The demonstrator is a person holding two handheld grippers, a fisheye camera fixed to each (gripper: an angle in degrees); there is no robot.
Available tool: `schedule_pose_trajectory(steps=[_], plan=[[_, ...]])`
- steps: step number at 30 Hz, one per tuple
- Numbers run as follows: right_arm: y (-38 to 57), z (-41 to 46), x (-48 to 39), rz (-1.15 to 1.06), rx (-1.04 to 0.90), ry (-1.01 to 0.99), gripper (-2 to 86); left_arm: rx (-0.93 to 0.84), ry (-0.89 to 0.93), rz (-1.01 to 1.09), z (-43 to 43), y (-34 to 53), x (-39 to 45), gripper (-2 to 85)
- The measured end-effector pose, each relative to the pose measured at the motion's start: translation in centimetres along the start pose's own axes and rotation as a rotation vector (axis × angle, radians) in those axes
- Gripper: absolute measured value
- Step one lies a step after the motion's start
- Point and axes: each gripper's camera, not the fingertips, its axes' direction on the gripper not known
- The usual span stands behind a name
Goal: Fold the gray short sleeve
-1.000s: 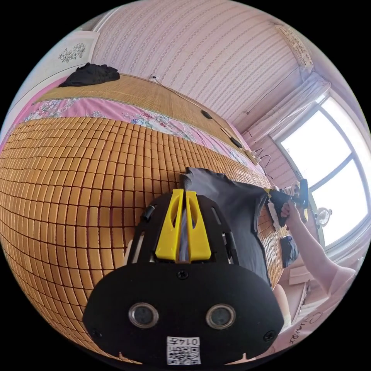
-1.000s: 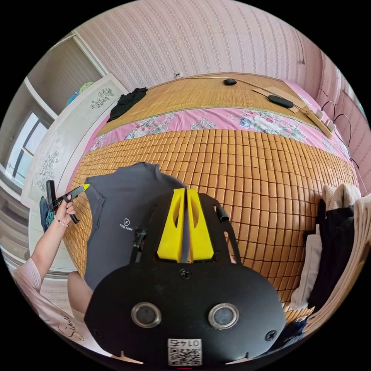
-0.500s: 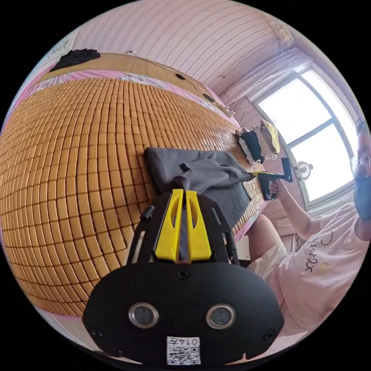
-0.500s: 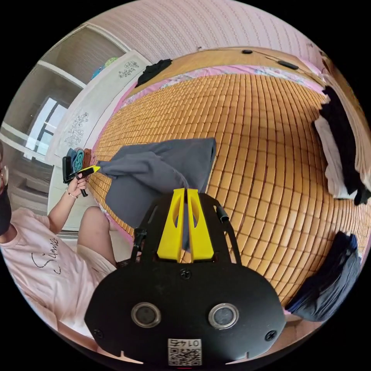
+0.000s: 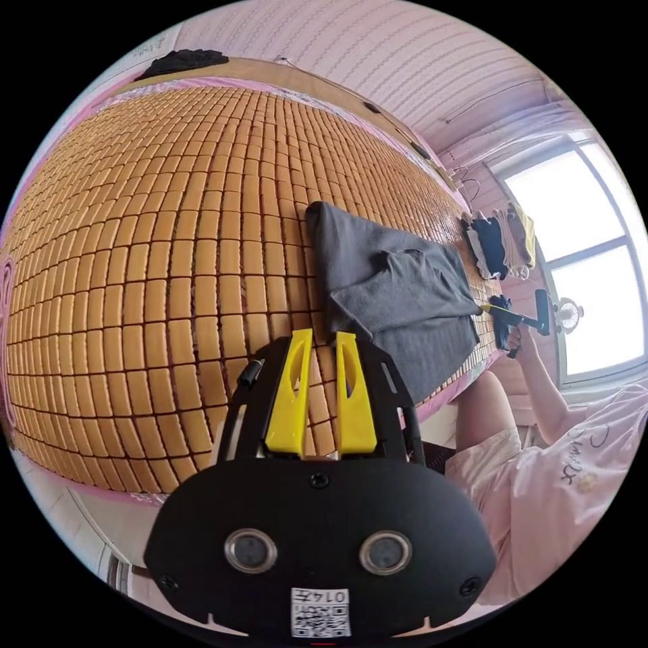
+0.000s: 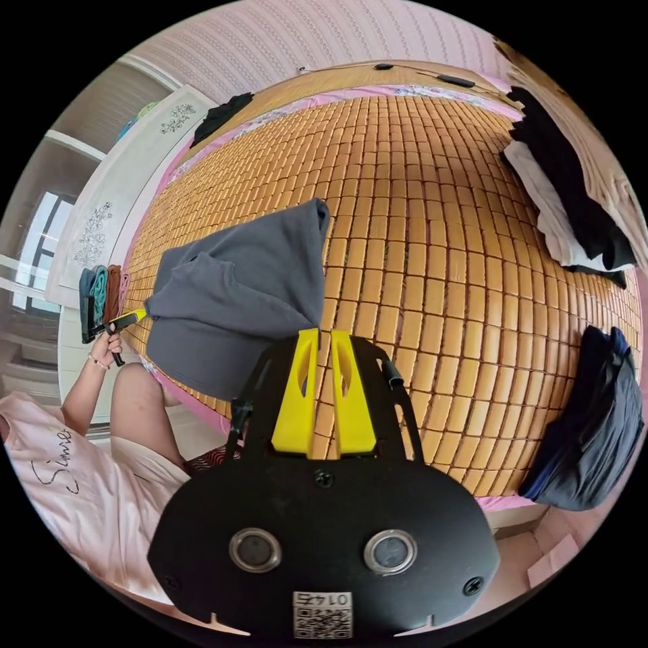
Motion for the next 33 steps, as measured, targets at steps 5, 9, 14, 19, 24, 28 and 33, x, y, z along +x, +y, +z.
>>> schedule_pose_trajectory(steps=[5,9,14,19,24,28,33], plan=[[-2.6,-0.6,-5.4,-0.192,0.037,0.046,5.0,-0.002,-0.056,0.164,-0.8,-0.6,3.1,5.1],[-6.4,4.1,-11.0,-0.295,0.015,-0.097,7.8,0.071,0.053,0.207,2.5,-3.4,6.7,6.4],[-8.2,8.9,-12.6,-0.203,-0.024,-0.131,4.2,0.032,0.077,0.118,7.3,-5.6,7.6,4.5],[-5.8,6.9,-11.8,-0.2,0.049,-0.217,1.3,0.078,0.099,0.174,6.2,-3.2,8.4,-0.7],[-0.3,3.3,-12.6,-0.343,0.068,-0.306,1.1,0.102,0.182,0.316,3.9,2.3,10.5,-0.9],[2.9,4.0,-13.9,-0.422,-0.087,-0.275,2.0,-0.057,0.161,0.318,5.2,7.0,11.2,-0.3],[4.7,4.0,-16.1,-0.42,-0.107,-0.192,5.5,-0.061,0.114,0.249,5.2,9.1,11.8,2.8]])
